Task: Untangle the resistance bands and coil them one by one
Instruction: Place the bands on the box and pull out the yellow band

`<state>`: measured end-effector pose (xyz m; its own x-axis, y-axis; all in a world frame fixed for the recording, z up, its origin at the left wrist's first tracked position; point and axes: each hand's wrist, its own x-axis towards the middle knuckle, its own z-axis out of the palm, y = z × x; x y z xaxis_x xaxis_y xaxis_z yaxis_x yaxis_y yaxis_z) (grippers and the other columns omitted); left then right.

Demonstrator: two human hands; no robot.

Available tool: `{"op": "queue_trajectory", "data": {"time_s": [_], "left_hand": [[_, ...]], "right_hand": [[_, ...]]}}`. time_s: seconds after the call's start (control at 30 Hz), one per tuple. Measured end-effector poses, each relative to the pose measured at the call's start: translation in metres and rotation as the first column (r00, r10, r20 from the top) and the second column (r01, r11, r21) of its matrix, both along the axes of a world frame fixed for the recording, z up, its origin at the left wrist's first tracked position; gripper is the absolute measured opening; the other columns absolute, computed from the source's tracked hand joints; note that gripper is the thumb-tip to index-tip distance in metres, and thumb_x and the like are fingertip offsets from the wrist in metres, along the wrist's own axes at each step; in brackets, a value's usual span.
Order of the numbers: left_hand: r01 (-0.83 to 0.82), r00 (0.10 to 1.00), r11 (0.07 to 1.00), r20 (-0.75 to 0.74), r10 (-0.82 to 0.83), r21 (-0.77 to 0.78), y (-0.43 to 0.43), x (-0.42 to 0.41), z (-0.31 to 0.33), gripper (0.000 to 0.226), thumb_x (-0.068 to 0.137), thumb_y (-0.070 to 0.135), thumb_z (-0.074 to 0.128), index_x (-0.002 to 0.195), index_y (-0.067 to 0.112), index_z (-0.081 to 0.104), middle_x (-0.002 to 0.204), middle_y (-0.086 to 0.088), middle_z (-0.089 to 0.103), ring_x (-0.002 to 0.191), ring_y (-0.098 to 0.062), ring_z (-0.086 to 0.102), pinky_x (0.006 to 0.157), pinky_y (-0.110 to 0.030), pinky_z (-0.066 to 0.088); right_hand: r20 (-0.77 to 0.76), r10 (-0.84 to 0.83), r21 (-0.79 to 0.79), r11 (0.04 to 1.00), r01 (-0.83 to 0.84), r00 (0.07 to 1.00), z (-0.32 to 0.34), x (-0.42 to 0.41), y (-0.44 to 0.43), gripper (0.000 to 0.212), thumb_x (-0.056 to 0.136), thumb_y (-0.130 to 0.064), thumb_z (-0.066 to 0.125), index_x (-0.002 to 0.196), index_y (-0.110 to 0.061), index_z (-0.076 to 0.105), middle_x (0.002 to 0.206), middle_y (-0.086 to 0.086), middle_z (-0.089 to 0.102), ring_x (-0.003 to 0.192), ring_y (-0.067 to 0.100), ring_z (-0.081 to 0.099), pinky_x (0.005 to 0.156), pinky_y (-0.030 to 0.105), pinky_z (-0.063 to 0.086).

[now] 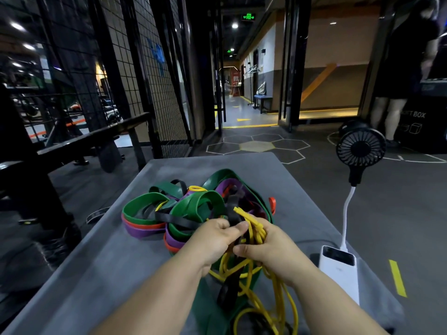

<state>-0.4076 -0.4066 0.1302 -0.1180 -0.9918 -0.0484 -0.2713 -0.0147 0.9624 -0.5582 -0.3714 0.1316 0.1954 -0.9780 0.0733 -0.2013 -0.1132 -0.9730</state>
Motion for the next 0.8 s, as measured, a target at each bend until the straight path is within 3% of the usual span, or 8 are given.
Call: {"op": "queue_trajectory", "data": {"time_s": [0.07, 0.17, 0.27, 0.33, 0.43, 0.57, 0.67, 0.8], "left_hand": [[-0.036, 0.999, 0.998, 0.039, 0.038, -0.043, 0.001, 0.001, 0.0, 0.05, 0.079, 0.047, 0.074, 0.06, 0.018, 0.037, 0.063, -0.005, 0.036, 0.063, -0.017, 0.039, 0.064, -0.032, 0.033], [-0.04, 0.999, 0.997, 0.011, 0.041, -0.064, 0.003, -0.002, 0.0, 0.045, 0.065, 0.053, 0.076, 0.057, 0.02, 0.046, 0.06, -0.002, 0.043, 0.059, -0.014, 0.045, 0.061, -0.028, 0.036], [-0.077, 0.996, 0.99, 0.035, 0.082, -0.119, 0.005, -0.004, 0.001, 0.042, 0.082, 0.028, 0.072, 0.043, 0.023, 0.056, 0.041, 0.014, 0.045, 0.043, -0.001, 0.043, 0.048, -0.019, 0.034], [-0.09, 0.995, 0.986, 0.024, 0.094, -0.138, 0.005, -0.006, 0.002, 0.027, 0.079, 0.032, 0.071, 0.057, 0.018, 0.064, 0.051, 0.009, 0.056, 0.054, -0.009, 0.052, 0.055, -0.029, 0.043], [-0.048, 0.998, 0.986, 0.031, 0.053, -0.161, 0.007, -0.008, 0.006, 0.049, 0.068, 0.051, 0.065, 0.079, 0.003, 0.063, 0.067, -0.001, 0.061, 0.066, -0.018, 0.058, 0.064, -0.039, 0.048], [-0.034, 0.999, 0.99, 0.015, 0.036, -0.138, 0.006, -0.009, 0.003, 0.014, 0.081, 0.03, 0.075, 0.071, 0.021, 0.07, 0.074, 0.001, 0.073, 0.082, -0.022, 0.07, 0.079, -0.044, 0.057], [-0.081, 0.996, 0.986, 0.014, 0.084, -0.144, 0.005, -0.009, 0.004, 0.023, 0.08, 0.032, 0.074, 0.061, 0.023, 0.065, 0.064, 0.005, 0.066, 0.074, -0.023, 0.065, 0.072, -0.042, 0.055], [-0.16, 0.987, 0.975, -0.004, 0.162, -0.157, 0.003, -0.002, 0.021, 0.044, 0.08, 0.044, 0.07, 0.069, 0.008, 0.049, 0.068, -0.003, 0.05, 0.066, -0.018, 0.048, 0.064, -0.036, 0.04]], "right_hand": [[0.024, 0.014, 0.018, 1.0, -0.014, 1.0, -0.001, 0.0, 0.0, 0.053, 0.076, -0.006, 0.081, 0.118, -0.031, 0.06, 0.08, -0.002, 0.074, 0.074, 0.013, 0.071, 0.069, 0.025, 0.057], [0.057, 0.034, 0.036, 0.999, -0.037, 0.998, -0.002, 0.0, -0.001, 0.043, 0.078, -0.003, 0.078, 0.11, -0.027, 0.062, 0.063, -0.01, 0.066, 0.057, 0.004, 0.061, 0.058, 0.021, 0.049], [0.085, 0.058, 0.036, 0.997, -0.062, 0.995, -0.001, 0.001, -0.001, 0.048, 0.078, -0.002, 0.079, 0.115, -0.028, 0.062, 0.071, -0.005, 0.069, 0.065, 0.008, 0.065, 0.065, 0.027, 0.053], [0.095, 0.058, 0.03, 0.998, -0.061, 0.994, -0.002, 0.002, -0.001, 0.05, 0.078, -0.002, 0.078, 0.117, -0.028, 0.061, 0.072, -0.005, 0.069, 0.067, 0.009, 0.066, 0.067, 0.028, 0.054], [0.093, 0.043, 0.013, 0.999, -0.044, 0.995, -0.003, 0.001, -0.002, 0.047, 0.077, -0.004, 0.079, 0.114, -0.029, 0.063, 0.07, -0.005, 0.064, 0.063, 0.008, 0.061, 0.064, 0.029, 0.05], [0.095, 0.068, 0.001, 0.998, -0.068, 0.993, -0.003, 0.0, -0.002, 0.041, 0.078, -0.007, 0.079, 0.109, -0.029, 0.065, 0.07, -0.003, 0.061, 0.063, 0.009, 0.058, 0.064, 0.028, 0.049], [0.101, 0.066, 0.012, 0.998, -0.067, 0.993, -0.002, 0.001, -0.001, 0.043, 0.08, -0.007, 0.078, 0.111, -0.032, 0.063, 0.067, -0.005, 0.06, 0.061, 0.008, 0.056, 0.06, 0.026, 0.048], [0.107, 0.015, 0.047, 0.999, -0.02, 0.994, -0.003, -0.003, -0.002, 0.04, 0.08, -0.012, 0.079, 0.112, -0.033, 0.066, 0.072, -0.006, 0.067, 0.063, 0.01, 0.059, 0.061, 0.027, 0.045]]}}
